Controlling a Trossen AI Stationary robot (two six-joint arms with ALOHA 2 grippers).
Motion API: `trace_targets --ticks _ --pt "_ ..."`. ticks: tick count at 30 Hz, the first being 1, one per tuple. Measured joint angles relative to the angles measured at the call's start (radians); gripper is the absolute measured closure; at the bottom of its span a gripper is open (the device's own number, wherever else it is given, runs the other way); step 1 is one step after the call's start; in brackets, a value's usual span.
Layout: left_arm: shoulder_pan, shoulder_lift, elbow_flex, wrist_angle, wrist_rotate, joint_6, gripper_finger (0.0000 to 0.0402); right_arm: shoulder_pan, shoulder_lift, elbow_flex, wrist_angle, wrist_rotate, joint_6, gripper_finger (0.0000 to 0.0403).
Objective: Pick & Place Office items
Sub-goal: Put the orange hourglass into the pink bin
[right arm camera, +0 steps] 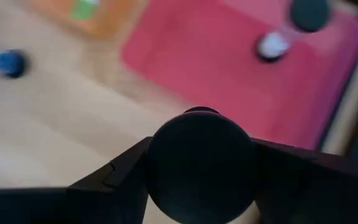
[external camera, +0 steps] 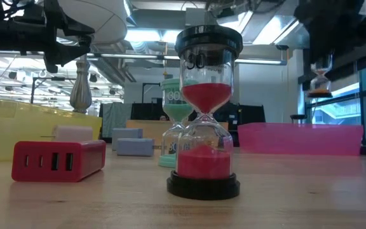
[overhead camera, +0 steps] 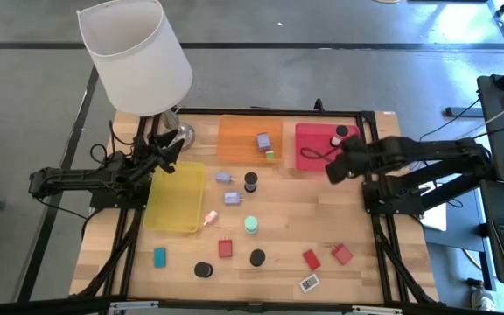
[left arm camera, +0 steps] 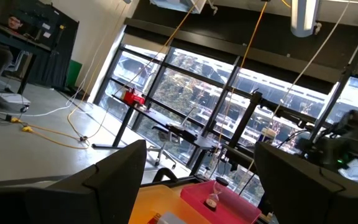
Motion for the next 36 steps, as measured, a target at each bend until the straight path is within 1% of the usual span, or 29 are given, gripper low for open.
trace_targets --ticks 3,6,9,11,15,17,23,25,31,36 --pt "0.0 0.0 0.0 0.0 0.0 0.0 0.0107 -0.113 -0.006 0.0 -0.037 0.019 -0.051 0.0171" --pt "0.0 0.0 0.0 0.0 0.0 0.0 0.0107 -0.212 0.004 0.0 -0.038 0.021 -0.101 0.0182" --pt "0.0 0.0 0.0 0.0 0.0 0.0 0.0107 -0.283 0.022 -0.01 -0.016 0.022 -0.143 0.0191" --pt "0.0 0.0 0.0 0.0 0.0 0.0 0.0107 -0.312 0.024 -0.04 0.023 0.015 -0.168 0.019" --pt "0.0 0.0 0.0 0.0 0.0 0.0 0.0107 -0.355 0.022 -0.135 0.127 -0.029 -0.188 0.0171" --pt "0.0 0.0 0.0 0.0 0.0 0.0 0.0107 -0.377 0.02 -0.183 0.174 -0.053 -0.189 0.0168" --pt "0.0 0.0 0.0 0.0 0.0 0.0 0.0107 -0.437 0.015 -0.304 0.331 -0.099 -0.214 0.0189" --pt "0.0 0.0 0.0 0.0 0.0 0.0 0.0107 -0.461 0.015 -0.329 0.362 -0.099 -0.229 0.0188" --pt "0.0 0.0 0.0 0.0 0.0 0.0 0.0107 -0.54 0.014 -0.39 0.428 -0.099 -0.296 0.0165" --pt "0.0 0.0 0.0 0.0 0.0 0.0 0.0107 -0.588 0.014 -0.426 0.511 -0.117 -0.334 0.0178"
